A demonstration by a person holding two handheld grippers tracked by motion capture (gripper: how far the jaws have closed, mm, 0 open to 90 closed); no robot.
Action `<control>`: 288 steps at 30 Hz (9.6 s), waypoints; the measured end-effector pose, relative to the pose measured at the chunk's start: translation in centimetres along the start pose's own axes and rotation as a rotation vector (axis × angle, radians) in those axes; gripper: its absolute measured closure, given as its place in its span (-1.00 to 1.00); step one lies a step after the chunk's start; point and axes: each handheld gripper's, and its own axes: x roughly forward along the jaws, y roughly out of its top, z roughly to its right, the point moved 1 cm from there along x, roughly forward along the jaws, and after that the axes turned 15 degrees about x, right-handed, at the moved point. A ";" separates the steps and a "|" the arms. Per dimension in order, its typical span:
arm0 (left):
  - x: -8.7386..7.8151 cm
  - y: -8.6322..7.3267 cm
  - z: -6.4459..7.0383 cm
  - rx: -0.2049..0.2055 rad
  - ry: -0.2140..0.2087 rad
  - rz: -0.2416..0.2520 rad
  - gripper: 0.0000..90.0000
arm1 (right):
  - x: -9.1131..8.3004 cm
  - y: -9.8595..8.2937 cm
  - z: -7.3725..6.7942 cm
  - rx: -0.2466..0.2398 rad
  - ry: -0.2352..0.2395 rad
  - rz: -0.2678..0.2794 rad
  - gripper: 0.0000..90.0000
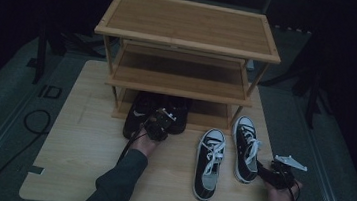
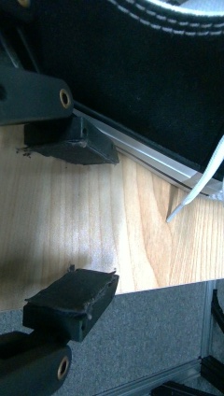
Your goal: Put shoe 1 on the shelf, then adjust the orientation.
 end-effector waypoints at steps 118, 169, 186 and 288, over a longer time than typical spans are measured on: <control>-4.7 -8.0 -3.1 -0.047 0.083 -0.045 1.00 | 0.0 0.0 0.0 0.002 -0.002 0.000 -0.21; -5.3 -6.8 -4.6 -0.031 0.138 0.002 0.99 | 0.0 0.0 0.0 0.001 -0.001 0.001 -0.21; -3.6 -5.4 -7.4 -0.026 0.176 0.018 1.00 | 0.0 0.0 0.0 0.001 -0.001 0.001 -0.21; -3.8 -11.4 -7.3 -0.114 0.187 0.071 0.63 | -0.7 0.4 -0.5 -0.013 -0.015 -0.052 -0.13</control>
